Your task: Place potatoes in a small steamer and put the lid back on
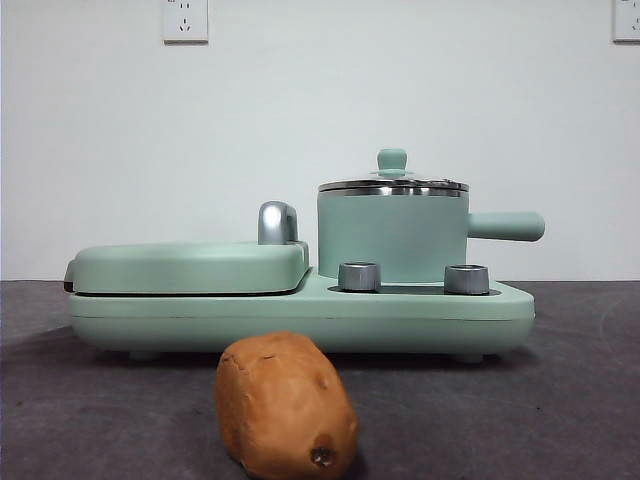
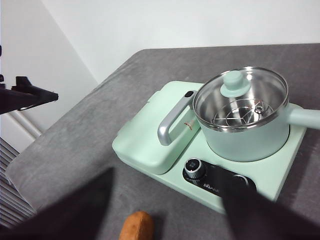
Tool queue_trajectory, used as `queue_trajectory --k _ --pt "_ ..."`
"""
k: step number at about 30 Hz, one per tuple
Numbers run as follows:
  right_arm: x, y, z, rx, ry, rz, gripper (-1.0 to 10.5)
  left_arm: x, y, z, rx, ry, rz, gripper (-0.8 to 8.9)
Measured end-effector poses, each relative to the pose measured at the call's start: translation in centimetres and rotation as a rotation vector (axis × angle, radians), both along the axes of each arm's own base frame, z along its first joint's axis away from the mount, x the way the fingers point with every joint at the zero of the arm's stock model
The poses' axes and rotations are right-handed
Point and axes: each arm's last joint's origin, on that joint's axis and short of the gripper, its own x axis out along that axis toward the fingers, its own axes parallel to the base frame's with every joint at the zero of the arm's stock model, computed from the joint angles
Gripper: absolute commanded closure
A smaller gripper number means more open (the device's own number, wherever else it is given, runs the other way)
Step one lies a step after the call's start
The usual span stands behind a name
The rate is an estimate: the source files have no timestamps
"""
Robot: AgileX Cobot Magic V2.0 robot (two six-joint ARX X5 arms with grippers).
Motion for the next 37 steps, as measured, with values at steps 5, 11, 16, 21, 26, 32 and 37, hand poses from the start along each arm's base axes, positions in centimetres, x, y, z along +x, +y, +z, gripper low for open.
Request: queue_trajectory --k 5,11,16,21,26,32,37 --pt "0.0 0.0 0.0 0.000 0.004 0.000 4.5 0.0 -0.1 0.0 -0.001 0.001 -0.003 2.53" --pt "0.0 0.0 0.0 -0.001 0.004 0.000 4.5 1.2 -1.0 -0.5 -0.001 0.026 -0.035 2.54" --pt "0.0 0.0 0.0 -0.001 0.004 0.000 4.5 3.5 -3.1 -1.1 0.002 0.072 -0.098 2.54" --pt "0.0 0.0 0.0 0.000 0.004 0.000 4.5 6.8 -6.1 -0.2 0.029 0.103 -0.151 2.55" --pt "0.0 0.0 0.0 0.000 0.005 0.000 4.5 10.7 -10.2 0.8 0.107 0.125 -0.177 2.55" --pt "0.0 0.0 0.0 0.000 0.005 0.000 4.5 15.1 -15.6 1.0 0.223 0.092 -0.202 2.56" --pt "0.0 0.0 0.0 0.000 0.005 0.000 4.5 17.8 -19.8 0.4 0.334 0.014 -0.146 2.57"
